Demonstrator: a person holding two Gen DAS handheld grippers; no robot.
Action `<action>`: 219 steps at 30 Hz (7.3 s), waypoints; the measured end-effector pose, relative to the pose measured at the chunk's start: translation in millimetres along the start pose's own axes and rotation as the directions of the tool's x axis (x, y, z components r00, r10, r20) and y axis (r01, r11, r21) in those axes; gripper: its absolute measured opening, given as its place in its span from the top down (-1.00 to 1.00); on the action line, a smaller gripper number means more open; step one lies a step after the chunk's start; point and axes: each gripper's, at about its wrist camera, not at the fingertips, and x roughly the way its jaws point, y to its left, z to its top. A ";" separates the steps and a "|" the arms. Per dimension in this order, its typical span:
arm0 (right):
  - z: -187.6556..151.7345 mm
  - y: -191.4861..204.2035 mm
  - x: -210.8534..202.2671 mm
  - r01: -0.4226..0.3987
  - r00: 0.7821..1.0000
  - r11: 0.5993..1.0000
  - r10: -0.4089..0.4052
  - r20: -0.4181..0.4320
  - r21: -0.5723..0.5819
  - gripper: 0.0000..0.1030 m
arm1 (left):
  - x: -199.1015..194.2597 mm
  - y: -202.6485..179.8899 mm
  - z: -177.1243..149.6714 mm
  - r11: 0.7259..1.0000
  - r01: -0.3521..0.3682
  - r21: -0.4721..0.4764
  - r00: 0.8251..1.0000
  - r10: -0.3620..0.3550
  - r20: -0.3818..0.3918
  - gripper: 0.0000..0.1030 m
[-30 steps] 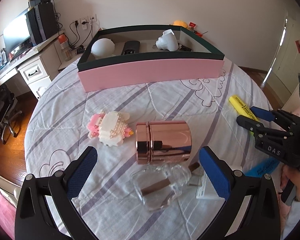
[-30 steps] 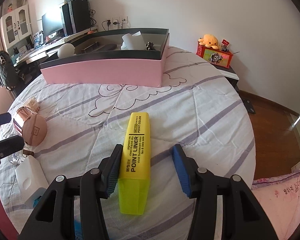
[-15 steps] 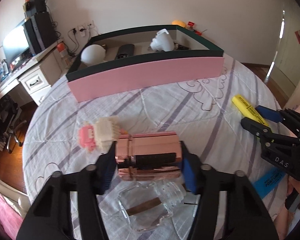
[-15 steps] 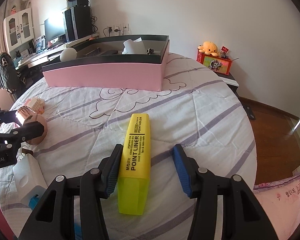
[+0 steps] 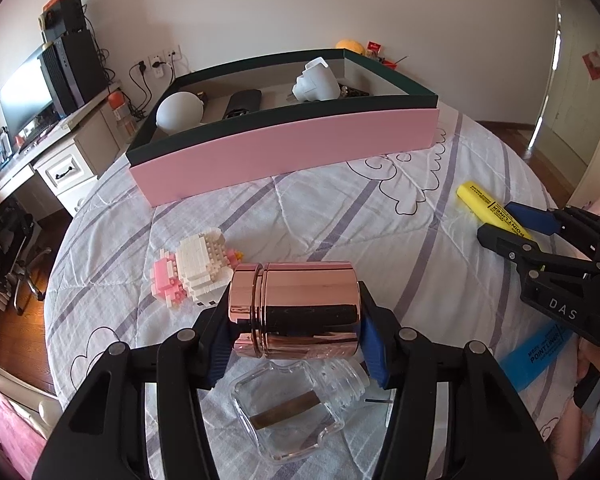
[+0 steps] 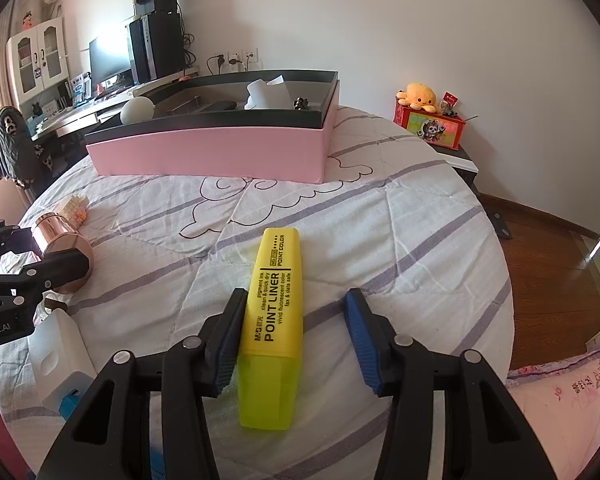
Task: Organize rigid objects
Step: 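Grasp the rose-gold cylinder with the left tool while the right tool holds the highlighter, then carry the cylinder in the left tool while the right tool carries the highlighter into the box, then open the left tool to release the cylinder while the right tool releases the highlighter, then withdraw both tools from the box back over the bed, then move the right tool to the blue highlighter and grasp it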
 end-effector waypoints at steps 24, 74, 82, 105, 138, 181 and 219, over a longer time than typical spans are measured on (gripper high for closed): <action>25.0 16.7 -34.7 -0.033 0.999 0.999 0.034 0.039 -0.015 0.48 | -31.9 20.8 1.6 0.998 0.050 -0.025 0.996 -0.048 0.070 -0.06; 171.5 14.2 104.7 -0.121 0.992 0.978 0.116 -0.041 -0.169 0.48 | 124.3 37.0 217.8 0.996 0.007 0.093 1.000 -0.007 -0.001 -0.06; 169.1 11.0 114.7 -0.069 0.996 0.984 0.059 -0.067 -0.166 0.48 | 135.4 25.7 207.6 0.993 0.046 0.113 0.998 -0.041 -0.047 -0.06; 167.9 20.2 112.4 -0.052 0.995 0.987 0.038 -0.092 -0.152 0.46 | 76.5 44.8 179.2 0.998 0.019 0.058 1.000 -0.020 0.019 -0.75; 28.5 49.1 -96.9 -0.035 0.997 0.997 0.039 0.070 -0.066 -0.59 | -106.9 72.0 -18.1 0.999 0.008 -0.045 0.989 -0.001 0.145 -0.99; -44.1 65.8 -51.3 -0.095 0.989 0.995 0.093 -0.117 -0.016 -0.37 | -93.1 57.4 -59.0 0.999 0.019 -0.030 0.999 -0.017 0.052 -0.99; 24.9 48.4 25.5 -0.049 0.996 0.996 0.043 -0.074 -0.080 0.48 | 2.9 78.4 -6.4 0.990 -0.031 -0.136 0.999 0.024 -0.047 -0.99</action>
